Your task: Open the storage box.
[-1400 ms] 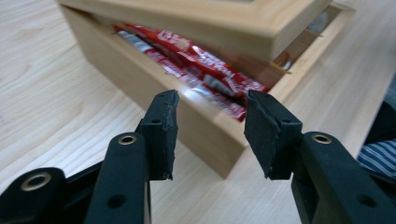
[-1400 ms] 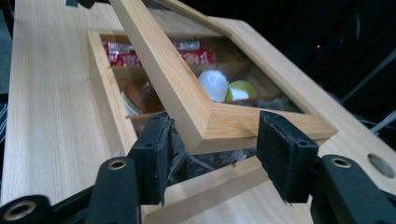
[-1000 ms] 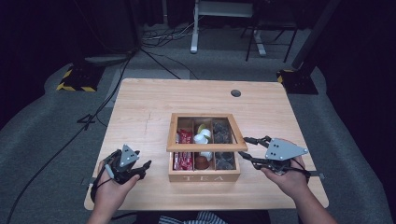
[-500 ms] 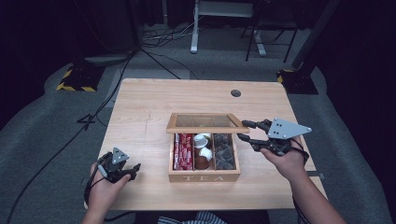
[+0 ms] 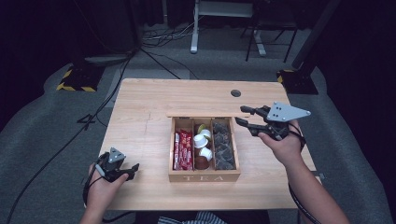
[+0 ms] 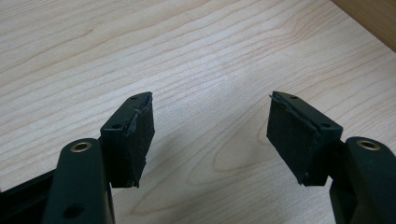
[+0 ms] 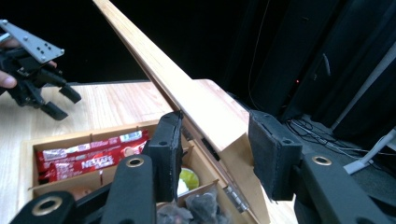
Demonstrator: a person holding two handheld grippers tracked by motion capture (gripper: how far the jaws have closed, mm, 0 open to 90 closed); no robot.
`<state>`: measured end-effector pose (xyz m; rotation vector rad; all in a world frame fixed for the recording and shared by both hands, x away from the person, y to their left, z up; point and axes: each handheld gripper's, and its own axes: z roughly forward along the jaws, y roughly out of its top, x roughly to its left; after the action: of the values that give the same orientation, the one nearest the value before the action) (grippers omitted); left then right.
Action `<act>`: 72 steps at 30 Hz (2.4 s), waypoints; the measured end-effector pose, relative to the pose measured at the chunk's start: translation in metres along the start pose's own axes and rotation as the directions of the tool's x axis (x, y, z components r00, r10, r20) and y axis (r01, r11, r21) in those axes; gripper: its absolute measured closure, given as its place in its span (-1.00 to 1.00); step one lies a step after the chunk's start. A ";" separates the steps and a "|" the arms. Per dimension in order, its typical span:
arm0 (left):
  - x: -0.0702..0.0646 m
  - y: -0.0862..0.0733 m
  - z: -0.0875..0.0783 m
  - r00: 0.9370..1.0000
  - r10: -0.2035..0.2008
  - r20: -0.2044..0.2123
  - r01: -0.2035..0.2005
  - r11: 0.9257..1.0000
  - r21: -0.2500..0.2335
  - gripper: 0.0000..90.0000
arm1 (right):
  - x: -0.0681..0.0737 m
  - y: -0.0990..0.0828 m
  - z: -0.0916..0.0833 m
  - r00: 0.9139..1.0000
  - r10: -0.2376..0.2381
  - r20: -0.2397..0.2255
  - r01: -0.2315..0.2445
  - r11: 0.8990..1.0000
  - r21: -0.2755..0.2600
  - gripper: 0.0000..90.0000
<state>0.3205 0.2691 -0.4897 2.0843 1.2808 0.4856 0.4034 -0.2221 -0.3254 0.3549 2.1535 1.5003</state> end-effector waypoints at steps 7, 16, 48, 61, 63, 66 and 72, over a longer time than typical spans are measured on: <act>0.003 0.001 0.001 1.000 -0.007 -0.004 0.007 1.000 0.001 -0.28 | -0.016 0.010 0.009 1.000 0.020 0.020 -0.020 1.000 -0.002 0.26; 0.003 0.001 0.001 1.000 -0.009 -0.001 0.009 1.000 -0.004 -0.28 | -0.031 0.016 0.017 0.998 0.040 0.052 -0.040 0.999 -0.005 0.29; 0.002 0.001 0.000 1.000 -0.008 0.008 0.008 1.000 -0.007 -0.28 | -0.090 0.025 0.063 0.977 0.173 0.126 -0.175 0.985 0.002 0.28; 0.001 0.001 0.002 1.000 -0.006 0.010 0.007 1.000 -0.004 -0.28 | -0.105 0.005 0.089 0.963 0.236 0.132 -0.245 0.968 0.054 0.22; 0.000 0.001 0.002 1.000 0.000 0.012 0.000 1.000 0.001 -0.28 | -0.107 0.000 0.093 0.960 0.247 0.131 -0.257 0.964 0.065 0.23; 0.000 0.001 0.003 1.000 0.004 0.013 -0.004 1.000 0.006 -0.28 | -0.108 -0.006 0.096 0.958 0.252 0.136 -0.265 0.961 0.082 0.22; -0.001 0.001 0.003 1.000 0.007 0.010 -0.007 1.000 0.005 -0.28 | -0.109 -0.017 0.103 0.952 0.266 0.148 -0.282 0.954 0.102 0.23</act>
<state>0.3230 0.2667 -0.4912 2.0934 1.2706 0.4747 0.5516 -0.1971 -0.3438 0.8046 2.1611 1.4439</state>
